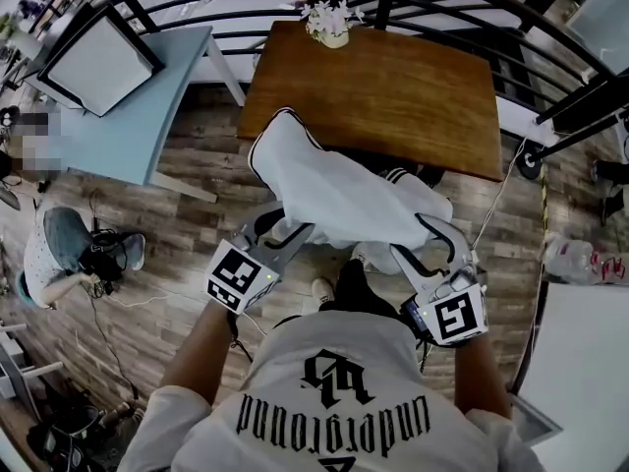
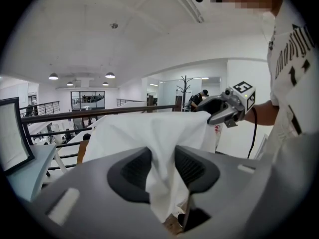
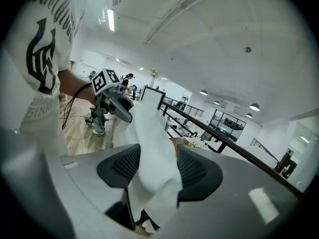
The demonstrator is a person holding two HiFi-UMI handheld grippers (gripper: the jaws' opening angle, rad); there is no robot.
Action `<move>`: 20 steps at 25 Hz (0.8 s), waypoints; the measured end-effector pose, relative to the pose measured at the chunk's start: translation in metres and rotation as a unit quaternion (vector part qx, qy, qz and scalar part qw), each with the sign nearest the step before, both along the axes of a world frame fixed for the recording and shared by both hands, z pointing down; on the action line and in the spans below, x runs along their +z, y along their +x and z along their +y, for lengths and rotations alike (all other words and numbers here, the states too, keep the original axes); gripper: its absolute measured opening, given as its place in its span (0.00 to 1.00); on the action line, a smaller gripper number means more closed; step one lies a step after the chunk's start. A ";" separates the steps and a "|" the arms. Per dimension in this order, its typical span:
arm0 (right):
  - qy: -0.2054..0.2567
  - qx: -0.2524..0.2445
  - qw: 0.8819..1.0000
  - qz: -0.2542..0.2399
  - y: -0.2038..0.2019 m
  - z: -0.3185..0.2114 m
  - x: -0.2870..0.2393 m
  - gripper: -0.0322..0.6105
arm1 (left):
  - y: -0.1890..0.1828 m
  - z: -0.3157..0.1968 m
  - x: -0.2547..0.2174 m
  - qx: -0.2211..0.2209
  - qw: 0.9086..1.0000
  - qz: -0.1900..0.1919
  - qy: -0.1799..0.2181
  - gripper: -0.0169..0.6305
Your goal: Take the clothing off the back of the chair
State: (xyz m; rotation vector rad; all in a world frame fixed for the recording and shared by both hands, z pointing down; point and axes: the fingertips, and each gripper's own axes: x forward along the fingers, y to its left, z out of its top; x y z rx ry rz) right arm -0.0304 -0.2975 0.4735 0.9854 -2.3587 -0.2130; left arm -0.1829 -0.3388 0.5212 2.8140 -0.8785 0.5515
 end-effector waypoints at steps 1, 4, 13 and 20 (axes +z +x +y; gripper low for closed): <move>0.000 -0.002 1.000 0.001 0.000 0.000 0.000 0.41 | 0.001 0.001 -0.002 0.000 1.000 0.000 0.002 0.31; 0.003 -0.006 1.000 0.003 -0.002 0.003 -0.003 0.39 | -0.001 0.004 -0.012 -0.001 1.000 0.004 0.015 0.21; 0.014 -0.010 1.000 0.003 -0.005 0.009 -0.010 0.30 | 0.000 0.019 -0.038 0.006 0.999 0.026 0.028 0.14; 0.028 -0.005 1.000 -0.001 -0.003 0.019 -0.016 0.18 | 0.001 0.035 -0.046 0.010 0.999 0.027 0.035 0.14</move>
